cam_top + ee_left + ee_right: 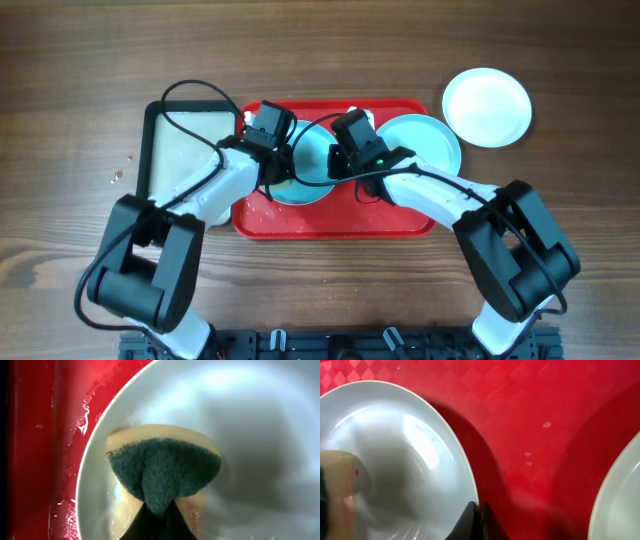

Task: Clean dirty plates on tray and stack at the side
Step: 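Scrub the light-blue plate with the sponge while right gripper holds its rim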

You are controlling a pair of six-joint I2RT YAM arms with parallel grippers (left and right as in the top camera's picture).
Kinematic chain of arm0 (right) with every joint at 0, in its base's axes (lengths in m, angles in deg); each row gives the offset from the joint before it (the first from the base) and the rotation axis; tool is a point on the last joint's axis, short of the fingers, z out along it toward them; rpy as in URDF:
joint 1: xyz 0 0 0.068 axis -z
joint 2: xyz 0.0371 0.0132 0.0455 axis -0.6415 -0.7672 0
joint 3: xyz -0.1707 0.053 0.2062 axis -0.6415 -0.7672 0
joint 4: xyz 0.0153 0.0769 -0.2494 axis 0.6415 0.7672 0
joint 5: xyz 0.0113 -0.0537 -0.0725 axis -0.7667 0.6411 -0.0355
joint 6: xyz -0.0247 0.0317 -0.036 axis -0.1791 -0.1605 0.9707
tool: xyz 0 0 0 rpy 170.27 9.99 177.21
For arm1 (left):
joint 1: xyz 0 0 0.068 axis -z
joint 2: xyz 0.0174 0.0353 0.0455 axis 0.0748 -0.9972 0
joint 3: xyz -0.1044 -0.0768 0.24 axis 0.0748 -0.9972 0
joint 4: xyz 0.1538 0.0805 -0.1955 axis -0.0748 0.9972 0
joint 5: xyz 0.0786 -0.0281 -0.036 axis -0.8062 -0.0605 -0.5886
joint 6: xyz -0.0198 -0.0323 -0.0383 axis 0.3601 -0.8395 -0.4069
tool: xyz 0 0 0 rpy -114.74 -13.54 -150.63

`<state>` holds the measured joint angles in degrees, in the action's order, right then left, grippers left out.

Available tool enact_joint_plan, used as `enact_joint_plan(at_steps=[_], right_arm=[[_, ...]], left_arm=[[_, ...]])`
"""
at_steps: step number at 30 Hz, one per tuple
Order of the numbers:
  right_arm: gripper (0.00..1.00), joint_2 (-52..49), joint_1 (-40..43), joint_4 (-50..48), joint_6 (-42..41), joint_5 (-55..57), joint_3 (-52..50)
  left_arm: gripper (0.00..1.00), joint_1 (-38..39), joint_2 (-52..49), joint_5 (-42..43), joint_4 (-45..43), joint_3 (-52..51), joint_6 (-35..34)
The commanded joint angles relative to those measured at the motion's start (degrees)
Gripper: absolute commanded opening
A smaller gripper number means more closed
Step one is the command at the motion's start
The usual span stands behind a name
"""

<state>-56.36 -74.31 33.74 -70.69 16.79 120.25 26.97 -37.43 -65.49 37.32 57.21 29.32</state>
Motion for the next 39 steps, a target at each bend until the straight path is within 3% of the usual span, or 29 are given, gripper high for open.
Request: enact_joint_plan(at_steps=[1, 9, 15, 20, 30, 39], right_arm=[[0.04, -1.60, -0.13, 0.44, -0.35, -1.90, -0.04], [0.04, -1.60, -0.13, -0.42, 1.46, -6.60, -0.04], [0.04, -1.60, -0.13, -0.79, 1.49, -7.19, -0.04], [0.04, -1.60, -0.13, -0.74, 1.53, -7.17, -0.04], [0.04, -1.60, -0.11, -0.79, 2.19, -6.93, -0.04], [0.04, -1.60, -0.11, -0.79, 2.84, -6.93, -0.04]], left_arm=[[0.04, -0.07, -3.93, -0.76, 0.17, -1.09, -0.35], [0.04, -1.29, -3.89, 8.52, 2.36, -1.03, -0.35], [0.04, -4.22, -4.09, 23.85, 0.92, -1.03, -0.61], [0.04, -4.20, -4.98, 26.62, -1.60, -1.03, -1.88], [0.04, -4.22, -2.78, 26.84, -1.99, 0.94, -2.05], [0.04, -4.22, 10.75, 14.88, 1.20, 7.50, -1.55]])
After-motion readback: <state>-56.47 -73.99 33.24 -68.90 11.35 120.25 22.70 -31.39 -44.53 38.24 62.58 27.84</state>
